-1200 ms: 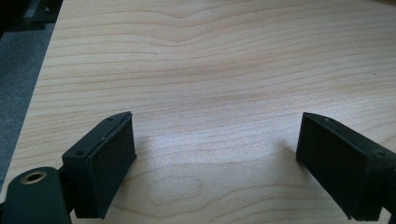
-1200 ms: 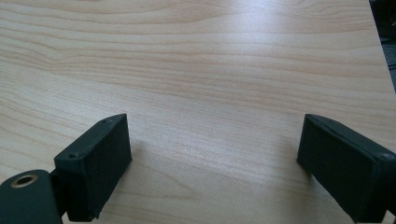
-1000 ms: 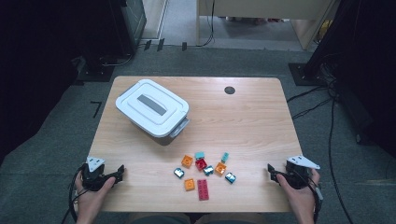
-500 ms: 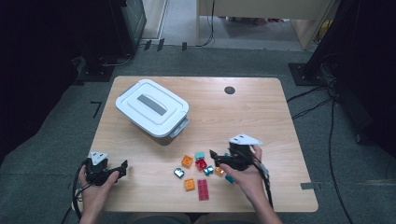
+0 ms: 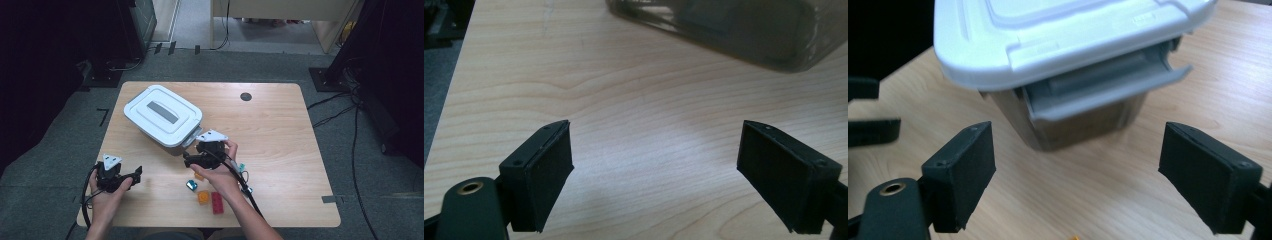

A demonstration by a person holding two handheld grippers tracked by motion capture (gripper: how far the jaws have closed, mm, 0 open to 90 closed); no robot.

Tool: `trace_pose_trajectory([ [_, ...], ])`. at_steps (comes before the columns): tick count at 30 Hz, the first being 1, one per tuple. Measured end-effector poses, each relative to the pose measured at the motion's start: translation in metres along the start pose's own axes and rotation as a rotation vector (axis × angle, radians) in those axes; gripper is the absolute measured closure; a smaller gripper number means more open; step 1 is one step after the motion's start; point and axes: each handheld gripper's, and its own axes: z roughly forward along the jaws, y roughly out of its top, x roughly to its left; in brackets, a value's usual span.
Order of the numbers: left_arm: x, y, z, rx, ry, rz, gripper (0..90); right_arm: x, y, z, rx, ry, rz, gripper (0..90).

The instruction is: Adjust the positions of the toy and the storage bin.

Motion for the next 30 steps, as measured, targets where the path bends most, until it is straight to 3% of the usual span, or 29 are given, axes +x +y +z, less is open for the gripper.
trace_pose_trajectory([
  [5, 0.001, 0.004, -0.001, -0.008, -0.003, 0.005, 14.7, 0.003, 0.003, 0.009, -0.017, -0.039, 0.028, 20.2],
  [6, 0.002, 0.005, -0.001, -0.011, -0.004, 0.004, 14.7, 0.0, 0.003, 0.01, -0.013, -0.064, 0.036, 21.9],
  [11, 0.008, 0.007, -0.002, -0.02, -0.005, -0.012, 14.7, -0.012, 0.003, 0.009, -0.012, -0.089, 0.074, 25.5],
  [13, 0.01, 0.008, -0.002, -0.021, -0.001, -0.014, 14.8, -0.024, 0.004, 0.006, -0.016, -0.153, 0.09, 29.7],
  [16, 0.01, 0.008, -0.002, -0.023, 0.0, -0.014, 15.5, -0.034, 0.005, 0.005, -0.016, -0.179, 0.104, 32.4],
  [18, 0.011, 0.009, 0.0, -0.032, -0.005, -0.027, 16.1, -0.056, 0.007, 0.002, -0.023, -0.272, 0.135, 47.2],
  [19, 0.011, 0.009, 0.0, -0.032, -0.005, -0.027, 17.1, -0.061, 0.008, 0.001, -0.024, -0.278, 0.148, 51.1],
  [21, 0.015, 0.011, 0.001, -0.052, -0.009, -0.06, 17.1, -0.071, 0.009, -0.006, -0.037, -0.223, 0.211, 54.8],
  [22, 0.019, 0.012, 0.001, -0.064, -0.01, -0.1, 17.1, -0.07, 0.01, -0.008, -0.054, -0.197, 0.218, 56.3],
  [24, 0.024, 0.015, 0.002, -0.072, -0.002, -0.14, 17.2, -0.063, 0.011, -0.009, -0.071, -0.168, 0.204, 56.8],
  [25, 0.026, 0.016, 0.002, -0.074, 0.0, -0.148, 17.7, -0.058, 0.013, -0.006, -0.074, -0.141, 0.198, 56.4],
  [27, 0.027, 0.016, 0.002, -0.079, 0.008, -0.157, 19.3, -0.056, 0.013, -0.004, -0.075, -0.131, 0.2, 56.5],
  [30, 0.028, 0.017, 0.001, -0.083, 0.019, -0.166, 23.5, -0.04, 0.015, 0.003, -0.093, -0.067, 0.245, 58.4],
])
